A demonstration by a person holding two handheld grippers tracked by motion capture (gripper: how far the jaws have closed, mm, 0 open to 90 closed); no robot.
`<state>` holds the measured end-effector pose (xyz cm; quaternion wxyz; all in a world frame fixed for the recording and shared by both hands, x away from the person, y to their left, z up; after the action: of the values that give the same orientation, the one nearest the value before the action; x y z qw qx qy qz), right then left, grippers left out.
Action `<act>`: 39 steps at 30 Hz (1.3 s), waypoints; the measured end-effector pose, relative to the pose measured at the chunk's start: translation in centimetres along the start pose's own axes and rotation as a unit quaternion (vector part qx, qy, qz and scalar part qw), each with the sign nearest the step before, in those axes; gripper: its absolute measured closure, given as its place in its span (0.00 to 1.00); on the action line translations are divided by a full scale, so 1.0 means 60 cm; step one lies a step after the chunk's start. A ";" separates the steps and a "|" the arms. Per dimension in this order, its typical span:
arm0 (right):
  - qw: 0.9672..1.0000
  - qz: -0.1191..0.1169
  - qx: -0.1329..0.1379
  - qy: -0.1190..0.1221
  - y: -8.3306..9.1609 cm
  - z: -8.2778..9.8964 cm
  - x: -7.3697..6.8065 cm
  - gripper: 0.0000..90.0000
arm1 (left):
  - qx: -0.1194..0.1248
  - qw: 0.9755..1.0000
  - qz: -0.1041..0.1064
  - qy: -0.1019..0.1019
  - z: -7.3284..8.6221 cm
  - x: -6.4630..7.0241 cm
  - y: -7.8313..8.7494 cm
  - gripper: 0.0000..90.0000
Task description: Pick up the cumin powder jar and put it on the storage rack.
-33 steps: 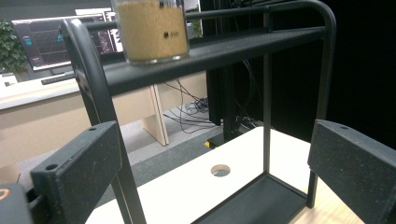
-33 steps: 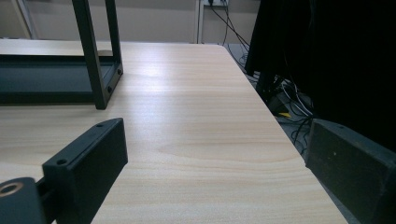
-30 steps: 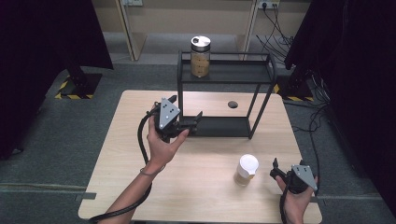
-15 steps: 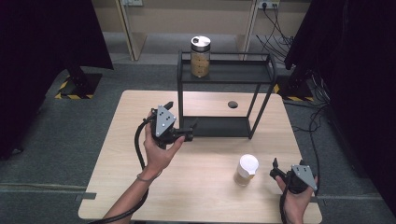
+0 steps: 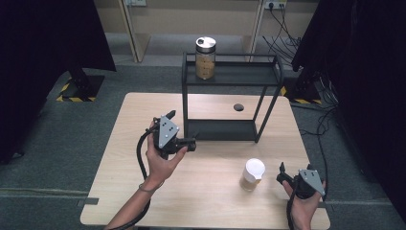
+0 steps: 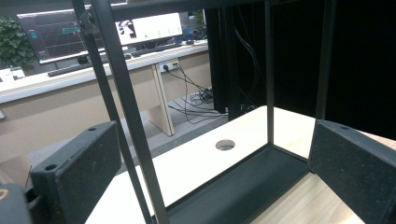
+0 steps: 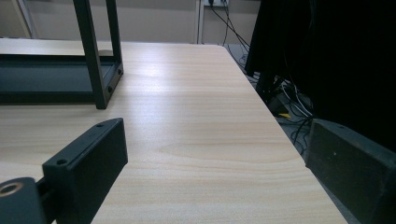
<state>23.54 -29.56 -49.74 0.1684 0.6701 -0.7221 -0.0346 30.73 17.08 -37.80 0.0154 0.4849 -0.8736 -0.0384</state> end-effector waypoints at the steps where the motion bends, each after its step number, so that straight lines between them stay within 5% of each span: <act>1: 1.000 0.000 0.000 0.000 0.000 0.000 0.000 0.07 | 0.000 1.000 0.000 0.000 0.003 0.000 0.001 0.02; 39: 1.000 0.001 0.002 0.004 0.001 0.001 -0.002 0.07 | -0.042 0.998 0.009 0.055 0.124 -0.014 0.034 0.02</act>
<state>23.49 -29.41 -49.79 0.1701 0.6700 -0.7220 -0.0304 28.97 19.28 -45.03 0.0840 0.4776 -0.8732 -0.0486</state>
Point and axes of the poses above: each handheld gripper's, and its own axes: y roughly backward along the jaws, z roughly out of its underside, x roughly to its right, the point moved 4 cm from there along -y, roughly forward along the jaws, and after that the axes turned 8 degrees about y, right-handed, at the moved point
